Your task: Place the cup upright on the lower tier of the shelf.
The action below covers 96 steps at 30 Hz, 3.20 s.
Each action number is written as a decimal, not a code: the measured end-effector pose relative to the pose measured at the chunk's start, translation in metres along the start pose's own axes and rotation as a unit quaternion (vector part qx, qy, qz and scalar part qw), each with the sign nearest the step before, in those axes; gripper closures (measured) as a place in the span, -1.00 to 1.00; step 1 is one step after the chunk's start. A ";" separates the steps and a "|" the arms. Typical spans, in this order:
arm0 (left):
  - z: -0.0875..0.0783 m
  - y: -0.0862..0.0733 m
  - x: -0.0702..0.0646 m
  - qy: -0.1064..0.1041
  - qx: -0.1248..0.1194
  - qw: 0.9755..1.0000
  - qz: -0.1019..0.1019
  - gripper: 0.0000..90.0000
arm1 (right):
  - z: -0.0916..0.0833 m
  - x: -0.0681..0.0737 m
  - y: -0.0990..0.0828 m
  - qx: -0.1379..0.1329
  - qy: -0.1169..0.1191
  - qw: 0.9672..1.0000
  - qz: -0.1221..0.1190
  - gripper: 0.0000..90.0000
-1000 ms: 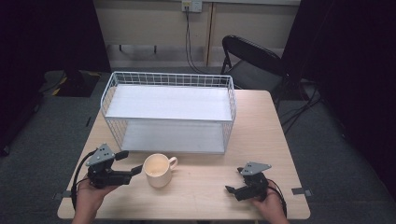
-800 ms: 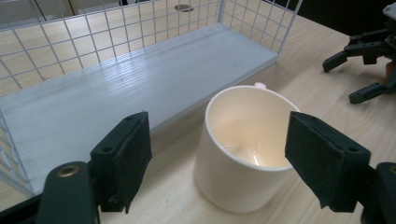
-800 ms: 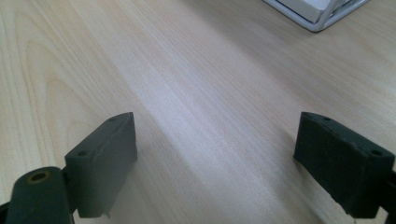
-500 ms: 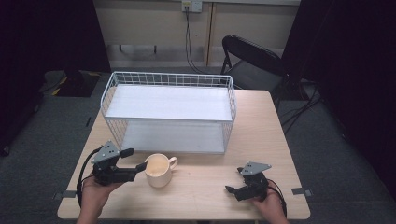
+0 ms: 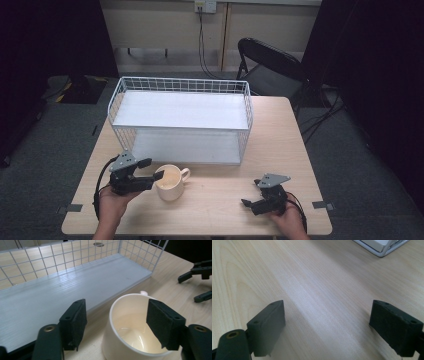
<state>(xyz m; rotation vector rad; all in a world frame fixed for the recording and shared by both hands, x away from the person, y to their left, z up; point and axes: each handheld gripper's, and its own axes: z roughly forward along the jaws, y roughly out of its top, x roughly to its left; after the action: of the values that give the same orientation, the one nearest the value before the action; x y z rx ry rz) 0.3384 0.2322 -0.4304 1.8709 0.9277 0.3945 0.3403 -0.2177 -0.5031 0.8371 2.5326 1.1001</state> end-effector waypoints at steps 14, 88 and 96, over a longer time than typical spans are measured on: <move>0.010 -0.009 -0.004 0.013 0.002 1.000 0.013 0.15 | 0.000 0.000 0.000 0.000 0.000 1.000 0.000 -0.73; 0.014 -0.003 -0.008 0.062 0.045 0.997 0.031 0.82 | 0.000 0.000 0.000 0.000 0.000 1.000 0.001 -0.73; 0.012 0.001 -0.008 0.073 0.048 0.996 0.023 0.82 | 0.000 0.000 0.000 0.000 0.000 1.000 0.001 -0.73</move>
<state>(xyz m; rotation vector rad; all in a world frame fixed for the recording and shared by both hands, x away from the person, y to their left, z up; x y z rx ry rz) 0.3412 0.2186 -0.4338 1.9735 1.0174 0.5286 0.3404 -0.2177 -0.5031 0.8386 2.5327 1.1010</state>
